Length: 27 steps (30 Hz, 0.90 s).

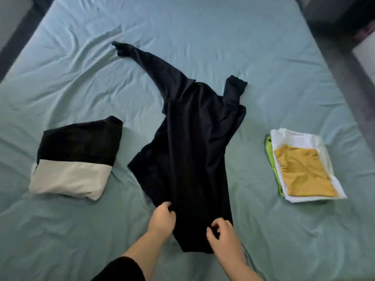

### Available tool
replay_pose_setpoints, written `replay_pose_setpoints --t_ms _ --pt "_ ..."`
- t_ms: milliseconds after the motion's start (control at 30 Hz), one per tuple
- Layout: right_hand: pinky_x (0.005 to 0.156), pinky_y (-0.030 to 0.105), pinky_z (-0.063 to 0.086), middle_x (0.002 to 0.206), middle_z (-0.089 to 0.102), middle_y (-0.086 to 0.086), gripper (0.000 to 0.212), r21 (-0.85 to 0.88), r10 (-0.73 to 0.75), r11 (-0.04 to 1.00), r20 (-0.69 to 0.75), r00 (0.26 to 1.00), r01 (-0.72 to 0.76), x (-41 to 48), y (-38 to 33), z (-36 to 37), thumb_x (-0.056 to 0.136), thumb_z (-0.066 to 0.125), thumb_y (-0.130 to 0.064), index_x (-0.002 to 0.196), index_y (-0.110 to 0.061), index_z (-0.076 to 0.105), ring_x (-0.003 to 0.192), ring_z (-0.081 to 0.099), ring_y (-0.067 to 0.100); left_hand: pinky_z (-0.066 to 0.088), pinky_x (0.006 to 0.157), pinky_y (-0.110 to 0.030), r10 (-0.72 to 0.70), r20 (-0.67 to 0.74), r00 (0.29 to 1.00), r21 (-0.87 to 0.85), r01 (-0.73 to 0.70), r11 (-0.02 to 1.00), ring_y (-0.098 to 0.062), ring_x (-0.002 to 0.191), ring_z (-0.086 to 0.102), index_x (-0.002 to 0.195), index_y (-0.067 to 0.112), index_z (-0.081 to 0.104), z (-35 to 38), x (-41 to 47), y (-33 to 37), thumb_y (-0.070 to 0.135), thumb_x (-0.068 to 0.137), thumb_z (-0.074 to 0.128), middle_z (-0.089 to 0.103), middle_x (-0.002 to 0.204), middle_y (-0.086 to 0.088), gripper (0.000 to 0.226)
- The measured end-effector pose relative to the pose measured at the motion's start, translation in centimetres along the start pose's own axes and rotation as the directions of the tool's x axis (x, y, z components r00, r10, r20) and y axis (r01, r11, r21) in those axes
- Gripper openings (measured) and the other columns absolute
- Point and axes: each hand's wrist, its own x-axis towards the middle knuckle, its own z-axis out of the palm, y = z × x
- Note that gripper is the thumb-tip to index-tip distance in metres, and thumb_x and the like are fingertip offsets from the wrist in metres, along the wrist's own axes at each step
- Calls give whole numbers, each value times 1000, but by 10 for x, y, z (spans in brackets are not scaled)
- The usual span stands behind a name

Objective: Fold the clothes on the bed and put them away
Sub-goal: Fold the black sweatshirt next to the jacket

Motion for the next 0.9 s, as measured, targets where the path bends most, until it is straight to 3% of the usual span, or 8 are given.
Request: replay_pose_setpoints --t_ms 100,233,333,400,500,667,800,900 --pt "90 30 44 137 41 5 71 148 117 984 -117 986 -99 -10 5 -29 86 65 -37 145 -23 29 113 52 20 49 69 -20 -87 -11 996 -93 86 992 -9 79 60 121 12 62 -9 -31 -4 8 92 45 66 96 3 34" --pt "111 36 29 156 28 9 108 297 280 912 59 958 -284 -20 -4 -58 80 71 -48 154 -15 -1 141 33 28 49 78 -28 -157 70 985 -366 171 915 -17 80 61 90 11 68 -28 -75 16 14 93 47 65 80 1 22" --pt "103 36 43 143 49 10 96 507 326 736 316 891 -449 -30 -12 -69 77 71 -55 150 -11 28 126 52 28 48 58 -24 -139 117 983 -459 177 870 -15 68 66 80 10 66 -42 -109 34 33 93 58 69 69 1 28" --pt "81 35 54 114 69 10 76 558 267 683 409 872 -471 -41 -19 -78 71 72 -59 129 -13 59 97 68 26 37 41 -15 -80 111 991 -420 120 900 -1 46 56 82 9 67 -51 -130 46 38 92 60 60 52 11 32" --pt "48 25 47 87 74 9 63 603 176 664 449 876 -442 -59 -39 -89 70 69 -66 111 -19 69 64 68 21 29 37 -14 30 117 993 -399 19 917 1 36 42 78 9 59 -66 -156 65 35 95 57 46 44 13 32" --pt "60 31 49 85 72 9 72 666 46 604 519 854 -438 -77 -77 -108 66 61 -80 98 -18 77 73 69 25 28 43 -19 275 245 930 -279 -204 938 -6 46 38 78 19 53 -90 -198 92 38 97 53 43 60 4 27" --pt "59 32 55 82 74 12 39 749 27 533 449 893 -393 -84 -101 -121 79 75 -32 108 -7 68 77 72 29 42 56 -16 329 476 815 -108 -317 942 -2 62 54 79 27 61 -100 -225 96 45 93 55 60 70 13 24" --pt "49 28 52 69 72 11 30 847 -10 463 301 953 -263 -89 -110 -129 79 59 6 102 -11 66 59 69 26 50 92 -31 200 466 862 -351 -28 936 -7 106 61 106 39 70 -112 -233 90 60 90 52 67 112 14 32"
